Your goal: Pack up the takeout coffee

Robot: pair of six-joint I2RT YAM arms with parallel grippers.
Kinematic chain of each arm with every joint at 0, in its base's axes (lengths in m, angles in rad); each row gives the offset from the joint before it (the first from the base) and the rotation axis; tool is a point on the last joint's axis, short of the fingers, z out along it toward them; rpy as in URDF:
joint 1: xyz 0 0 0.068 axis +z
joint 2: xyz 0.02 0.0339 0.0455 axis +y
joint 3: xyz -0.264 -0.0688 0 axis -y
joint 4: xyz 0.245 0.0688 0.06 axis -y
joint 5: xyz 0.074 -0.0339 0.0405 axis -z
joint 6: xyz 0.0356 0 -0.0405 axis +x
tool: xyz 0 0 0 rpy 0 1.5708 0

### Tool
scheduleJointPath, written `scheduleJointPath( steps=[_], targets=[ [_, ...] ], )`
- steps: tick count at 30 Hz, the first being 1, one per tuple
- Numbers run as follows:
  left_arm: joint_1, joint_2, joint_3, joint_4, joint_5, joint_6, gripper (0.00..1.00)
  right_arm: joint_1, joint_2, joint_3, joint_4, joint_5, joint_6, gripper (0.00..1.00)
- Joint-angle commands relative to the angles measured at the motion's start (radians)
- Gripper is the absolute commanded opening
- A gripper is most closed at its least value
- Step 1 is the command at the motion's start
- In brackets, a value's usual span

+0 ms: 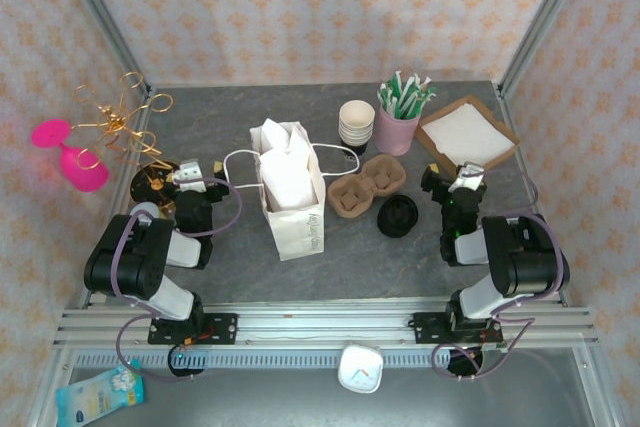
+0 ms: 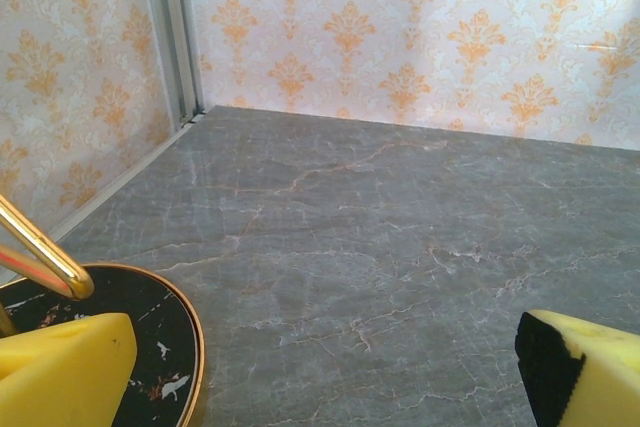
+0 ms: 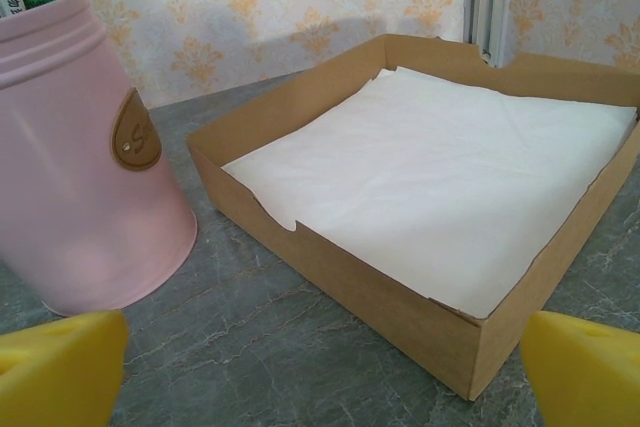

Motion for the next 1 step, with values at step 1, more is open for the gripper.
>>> scheduleJointPath(
  steps=[1],
  targets=[
    [0.006,0.002,0.003,0.044,0.018,-0.017,1.0,0.0,-0.007,0.016,0.038,-0.01,-0.02,1.0]
  ],
)
